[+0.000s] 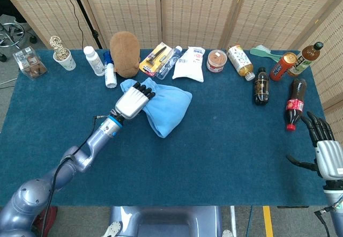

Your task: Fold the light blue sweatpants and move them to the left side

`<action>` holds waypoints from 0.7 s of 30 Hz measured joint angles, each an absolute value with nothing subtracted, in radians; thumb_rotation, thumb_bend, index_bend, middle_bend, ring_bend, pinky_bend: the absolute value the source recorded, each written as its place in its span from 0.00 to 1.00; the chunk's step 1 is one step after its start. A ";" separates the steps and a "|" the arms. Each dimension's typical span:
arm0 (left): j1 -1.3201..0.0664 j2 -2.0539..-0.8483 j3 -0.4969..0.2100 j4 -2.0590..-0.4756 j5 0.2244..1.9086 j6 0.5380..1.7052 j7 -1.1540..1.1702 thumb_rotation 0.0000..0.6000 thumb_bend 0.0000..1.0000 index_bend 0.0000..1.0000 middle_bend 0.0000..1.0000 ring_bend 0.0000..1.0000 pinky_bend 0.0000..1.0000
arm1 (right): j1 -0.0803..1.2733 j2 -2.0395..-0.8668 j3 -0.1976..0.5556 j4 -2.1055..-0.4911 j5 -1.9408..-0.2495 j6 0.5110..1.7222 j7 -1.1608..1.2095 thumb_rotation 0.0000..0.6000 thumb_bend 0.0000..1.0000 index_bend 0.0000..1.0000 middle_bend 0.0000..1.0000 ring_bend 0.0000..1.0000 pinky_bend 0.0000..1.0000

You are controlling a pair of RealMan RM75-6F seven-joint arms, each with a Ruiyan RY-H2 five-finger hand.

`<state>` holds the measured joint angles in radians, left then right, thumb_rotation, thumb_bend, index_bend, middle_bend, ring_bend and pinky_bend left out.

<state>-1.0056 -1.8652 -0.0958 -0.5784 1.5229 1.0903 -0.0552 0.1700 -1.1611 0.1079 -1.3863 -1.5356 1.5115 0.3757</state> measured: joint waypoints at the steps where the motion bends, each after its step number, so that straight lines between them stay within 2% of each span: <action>1: -0.993 -1.848 -0.093 -0.590 1.524 1.106 -0.056 1.00 0.81 0.84 0.68 0.73 0.82 | 0.170 -1.161 0.106 -1.388 -1.539 1.511 0.375 1.00 0.00 0.00 0.00 0.00 0.03; 12: -0.777 -1.615 -0.020 -0.736 1.546 1.264 -0.087 1.00 0.81 0.84 0.68 0.73 0.83 | 0.172 -1.158 0.089 -1.424 -1.584 1.523 0.355 1.00 0.00 0.00 0.00 0.00 0.03; 16: -0.694 -1.584 0.009 -0.726 1.547 1.305 -0.122 1.00 0.81 0.84 0.68 0.73 0.82 | 0.173 -1.156 0.081 -1.436 -1.602 1.527 0.348 1.00 0.00 0.00 0.00 0.00 0.03; 21: -0.629 -1.593 0.020 -0.645 1.528 1.303 -0.198 1.00 0.81 0.84 0.68 0.73 0.83 | 0.176 -1.155 0.068 -1.447 -1.631 1.530 0.337 1.00 0.00 0.00 0.00 0.00 0.03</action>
<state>-0.6286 -1.5928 0.0196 -0.6452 1.5276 1.3031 -0.1985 0.1764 -1.1550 0.0676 -1.4471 -1.6314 1.5303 0.3372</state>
